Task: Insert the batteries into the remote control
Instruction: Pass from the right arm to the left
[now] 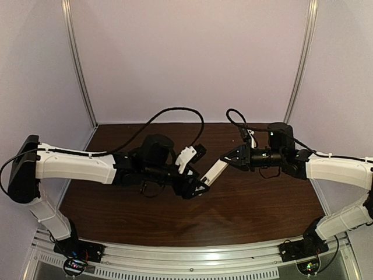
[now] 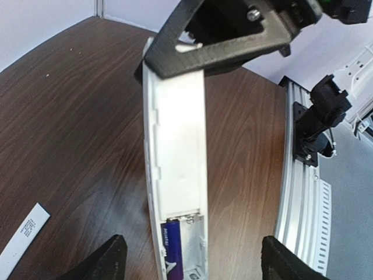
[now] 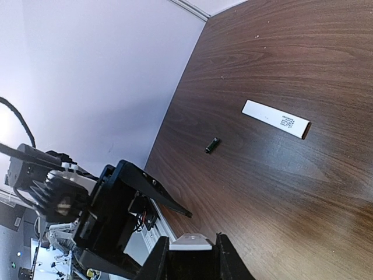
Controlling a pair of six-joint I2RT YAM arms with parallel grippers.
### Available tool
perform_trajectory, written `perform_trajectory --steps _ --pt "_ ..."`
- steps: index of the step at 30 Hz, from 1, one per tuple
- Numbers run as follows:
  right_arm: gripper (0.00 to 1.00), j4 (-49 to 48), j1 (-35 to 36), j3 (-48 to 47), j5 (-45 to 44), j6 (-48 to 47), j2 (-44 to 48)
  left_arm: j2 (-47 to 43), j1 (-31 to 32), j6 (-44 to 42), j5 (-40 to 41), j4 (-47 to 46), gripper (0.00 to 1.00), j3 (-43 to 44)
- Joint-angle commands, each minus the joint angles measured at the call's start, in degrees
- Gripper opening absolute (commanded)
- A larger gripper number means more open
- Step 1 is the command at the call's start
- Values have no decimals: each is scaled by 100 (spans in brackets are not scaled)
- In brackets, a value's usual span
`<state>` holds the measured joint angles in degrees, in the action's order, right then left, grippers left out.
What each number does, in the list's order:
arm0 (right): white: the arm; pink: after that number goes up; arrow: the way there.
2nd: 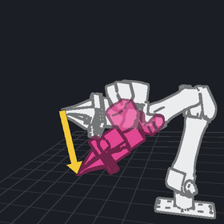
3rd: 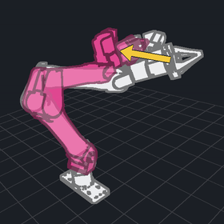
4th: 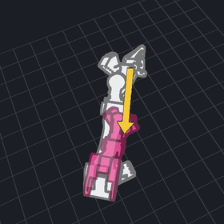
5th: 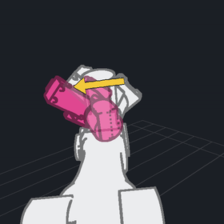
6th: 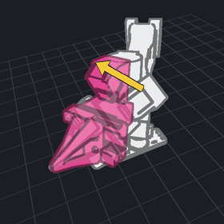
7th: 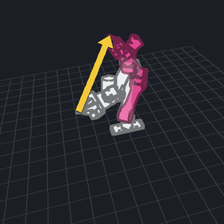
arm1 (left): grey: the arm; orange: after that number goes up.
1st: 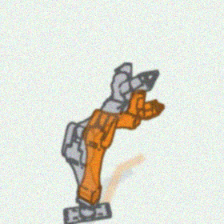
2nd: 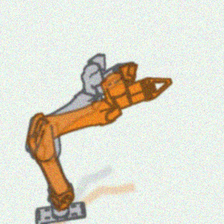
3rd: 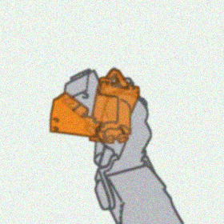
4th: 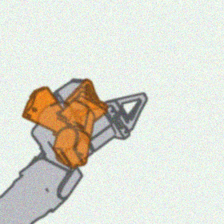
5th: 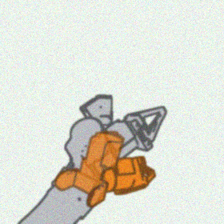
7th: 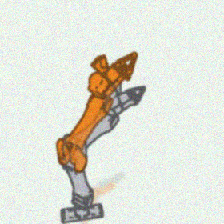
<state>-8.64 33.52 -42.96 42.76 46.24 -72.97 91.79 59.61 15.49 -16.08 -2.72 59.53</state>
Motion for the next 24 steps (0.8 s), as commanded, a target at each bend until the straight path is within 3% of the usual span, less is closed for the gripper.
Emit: perform_trajectory --steps 1,6,13,20,22,24 --pt "0 -248 38 32 -185 185 51 338 114 -184 959 568 76 364" --pt "0 -224 49 33 -185 274 48 545 230 -198 1457 816 64 626" --pt "0 -204 66 -2 -216 340 -41 754 323 -308 1510 965 54 920" --pt "0 -246 84 -2 -203 362 -77 851 340 -284 1507 993 25 1033" --pt "10 -227 84 -10 -185 372 -103 850 335 -238 1509 993 23 1043" --pt "31 -269 84 -2 -109 419 -141 847 340 -196 1508 988 22 1058"
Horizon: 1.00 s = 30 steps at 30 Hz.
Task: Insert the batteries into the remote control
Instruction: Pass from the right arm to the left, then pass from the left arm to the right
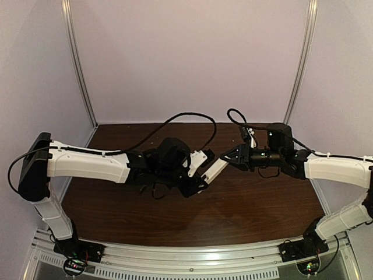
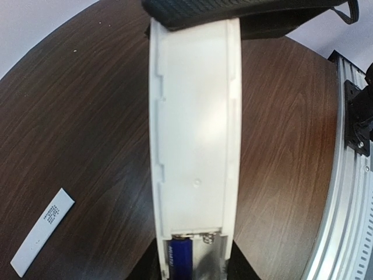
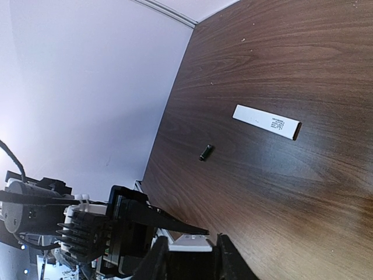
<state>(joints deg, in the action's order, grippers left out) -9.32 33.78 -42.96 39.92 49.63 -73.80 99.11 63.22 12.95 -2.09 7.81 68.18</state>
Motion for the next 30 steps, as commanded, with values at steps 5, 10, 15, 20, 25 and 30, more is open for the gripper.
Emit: perform_trajectory --steps 5,10,15,20,25,30 --pt "43 -316 67 88 261 211 -150 105 -23 158 443 -73 22 226" --pt "41 -429 84 168 274 285 -203 111 -25 187 457 -86 22 240" --pt "41 -728 124 230 285 488 -364 100 -24 188 390 -130 22 248" --pt "41 -800 135 218 217 539 -451 84 -22 167 347 -131 22 255" --pt "25 -849 133 200 186 548 -451 84 -25 142 304 -124 22 214" --pt "7 -812 129 222 195 535 -417 65 -21 119 383 37 39 194"
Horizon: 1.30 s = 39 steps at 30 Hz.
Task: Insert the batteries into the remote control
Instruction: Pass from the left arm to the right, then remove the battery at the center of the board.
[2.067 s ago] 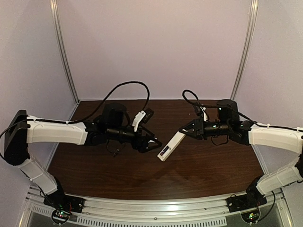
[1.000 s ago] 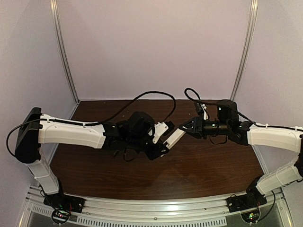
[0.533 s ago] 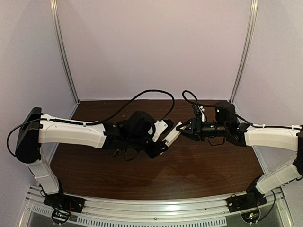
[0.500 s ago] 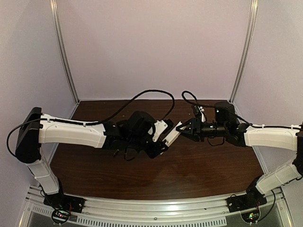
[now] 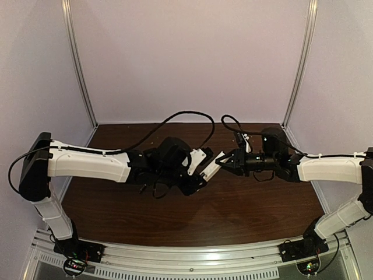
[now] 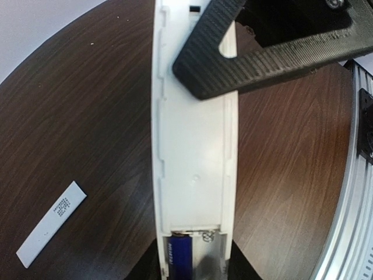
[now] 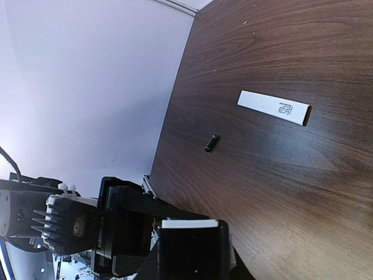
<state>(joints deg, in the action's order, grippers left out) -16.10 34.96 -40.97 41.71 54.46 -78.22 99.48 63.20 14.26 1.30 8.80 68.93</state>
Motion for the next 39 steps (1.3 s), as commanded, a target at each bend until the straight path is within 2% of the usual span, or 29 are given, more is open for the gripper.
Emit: perform_trajectory --steps 1,6,9,13,16,19,26,39 --pt "6 -136 3 33 6 48 40 -3 -18 -54 96 3 49 121" --pt "1 19 -74 67 -71 -139 124 -560 -211 -213 255 371 81 -133" --pt "0 52 -177 126 -80 -258 184 -1111 -727 -2 -20 632 87 -487" --pt "0 -18 -294 244 -57 -375 261 -1569 -1581 373 -318 1411 81 -830" --pt "0 -60 -352 303 4 -471 283 -1500 -2105 677 -58 2185 70 -853" --pt "0 -158 -380 378 73 -542 308 -1248 -2354 755 250 2730 64 -835" --pt "0 -641 -403 555 414 -614 381 -471 -2522 791 244 3096 55 -784" --pt "0 -761 -411 638 586 -812 505 30 -2611 610 51 2943 43 -928"
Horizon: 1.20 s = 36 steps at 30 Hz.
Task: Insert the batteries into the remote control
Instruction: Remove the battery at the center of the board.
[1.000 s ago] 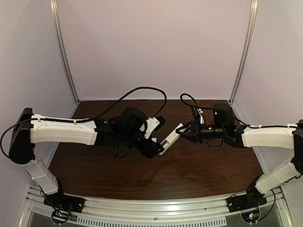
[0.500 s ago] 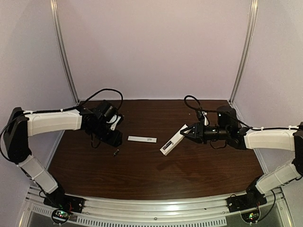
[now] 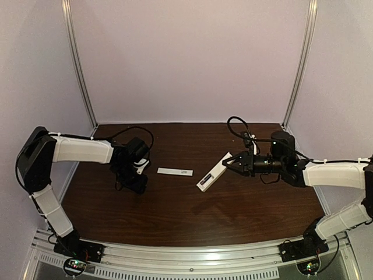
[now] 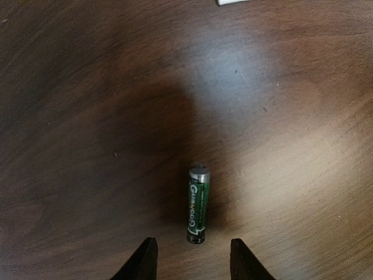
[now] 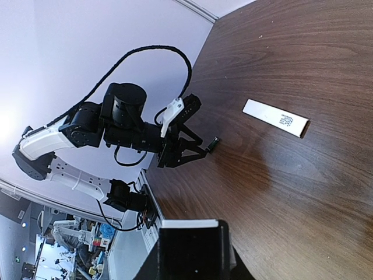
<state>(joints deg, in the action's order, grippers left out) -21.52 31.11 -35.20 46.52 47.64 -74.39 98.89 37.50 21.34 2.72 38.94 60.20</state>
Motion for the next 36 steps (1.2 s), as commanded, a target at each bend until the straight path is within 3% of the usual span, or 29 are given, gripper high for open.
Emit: perform_trajectory --steps 1,14,23,30,36 --pt "0 -239 -34 71 115 -103 106 109 -41 -110 -104 -85 42 -53" --pt "0 -1015 -44 246 404 518 -179 404 -49 -355 -233 -385 27 -94" --pt "0 -1419 -61 347 525 939 -357 350 -34 -545 -711 -537 1 -18" --pt "0 -1523 -61 468 274 1198 -523 -353 448 -891 -1238 -268 0 718" --pt "0 -2550 1 842 173 1676 -829 -547 1097 -1124 -1844 163 0 1582"
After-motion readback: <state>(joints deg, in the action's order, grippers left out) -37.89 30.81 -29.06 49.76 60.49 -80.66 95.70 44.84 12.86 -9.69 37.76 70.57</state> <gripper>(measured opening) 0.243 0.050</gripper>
